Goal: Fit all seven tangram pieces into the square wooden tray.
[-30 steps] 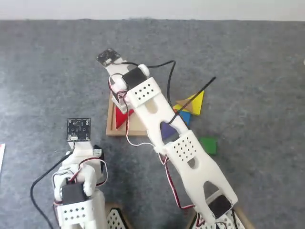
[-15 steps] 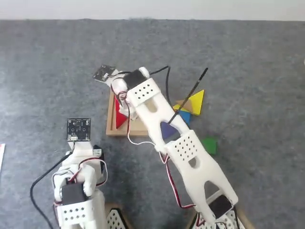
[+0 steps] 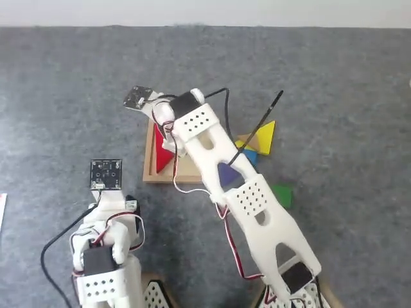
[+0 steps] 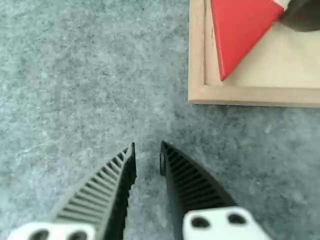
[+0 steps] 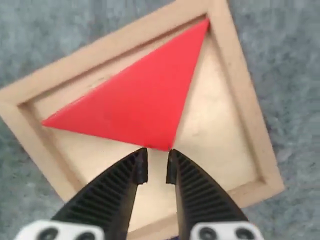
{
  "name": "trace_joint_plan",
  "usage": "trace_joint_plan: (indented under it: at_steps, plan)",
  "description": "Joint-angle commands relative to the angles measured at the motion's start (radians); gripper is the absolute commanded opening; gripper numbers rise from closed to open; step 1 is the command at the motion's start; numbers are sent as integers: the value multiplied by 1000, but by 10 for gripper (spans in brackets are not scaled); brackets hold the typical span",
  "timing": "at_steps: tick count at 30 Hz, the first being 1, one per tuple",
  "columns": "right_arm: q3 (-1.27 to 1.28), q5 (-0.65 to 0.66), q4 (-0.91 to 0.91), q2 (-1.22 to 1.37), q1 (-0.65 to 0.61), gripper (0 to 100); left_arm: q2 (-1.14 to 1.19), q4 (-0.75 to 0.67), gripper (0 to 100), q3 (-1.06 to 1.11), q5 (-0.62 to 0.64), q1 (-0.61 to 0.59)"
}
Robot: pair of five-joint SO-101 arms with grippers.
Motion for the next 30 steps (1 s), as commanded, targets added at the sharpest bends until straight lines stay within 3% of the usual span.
trace_joint_plan:
  at_steps: [1,14,19,25,30]
  plan:
    - [-5,-40,-54,-24,-47,73,-18,3,80,-12,0,5]
    - [-12,-209,-136,13,-116,73,-18,3,80,-12,0,5]
    - [-207,-334,-10,-38,-65,73,-18,3,80,-12,0,5]
    - [-358,-265,143,-4,-2,71,-18,3,80,-12,0,5]
    - [-338,-255,128,59,62,70,-18,3,80,-12,0,5]
